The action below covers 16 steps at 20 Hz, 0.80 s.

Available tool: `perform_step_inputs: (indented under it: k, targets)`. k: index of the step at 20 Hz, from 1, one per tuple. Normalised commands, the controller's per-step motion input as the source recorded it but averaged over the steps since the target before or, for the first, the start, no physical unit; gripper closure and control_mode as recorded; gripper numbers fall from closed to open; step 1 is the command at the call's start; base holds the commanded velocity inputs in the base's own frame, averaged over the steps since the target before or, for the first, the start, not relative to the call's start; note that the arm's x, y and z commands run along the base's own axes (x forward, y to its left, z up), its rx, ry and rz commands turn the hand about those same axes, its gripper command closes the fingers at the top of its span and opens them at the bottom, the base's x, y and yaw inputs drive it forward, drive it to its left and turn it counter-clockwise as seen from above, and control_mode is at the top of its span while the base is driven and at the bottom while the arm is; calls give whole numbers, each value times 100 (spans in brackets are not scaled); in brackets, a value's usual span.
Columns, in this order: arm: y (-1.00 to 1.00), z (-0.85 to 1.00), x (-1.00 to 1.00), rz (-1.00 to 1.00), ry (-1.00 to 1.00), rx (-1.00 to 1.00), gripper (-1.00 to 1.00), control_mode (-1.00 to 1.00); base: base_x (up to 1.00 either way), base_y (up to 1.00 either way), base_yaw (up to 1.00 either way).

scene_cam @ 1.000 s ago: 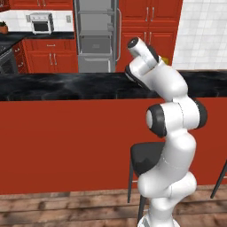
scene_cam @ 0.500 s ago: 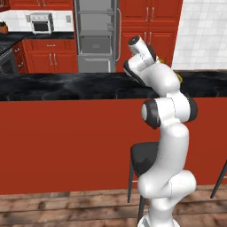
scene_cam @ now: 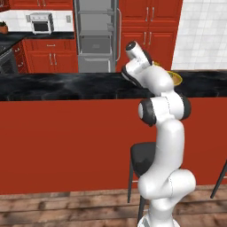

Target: Take the cheese, steak, and cucumber from the fridge and place them on the plate on the dining counter to create an appetizer plate.

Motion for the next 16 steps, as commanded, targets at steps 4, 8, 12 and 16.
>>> perform_step_inputs:
  k: [4, 8, 12, 16]
  targets:
    - [0, -9, 3, 0, -9, 0, 100, -100, 0, 0, 0]
    - [0, -4, -11, 0, -10, 0, 100, -100, 0, 0, 0]
    - [0, -9, -17, 0, -6, 1, 100, -100, 0, 0, 0]
    - [0, -7, -23, 0, -3, 4, 100, -100, 0, 0, 0]
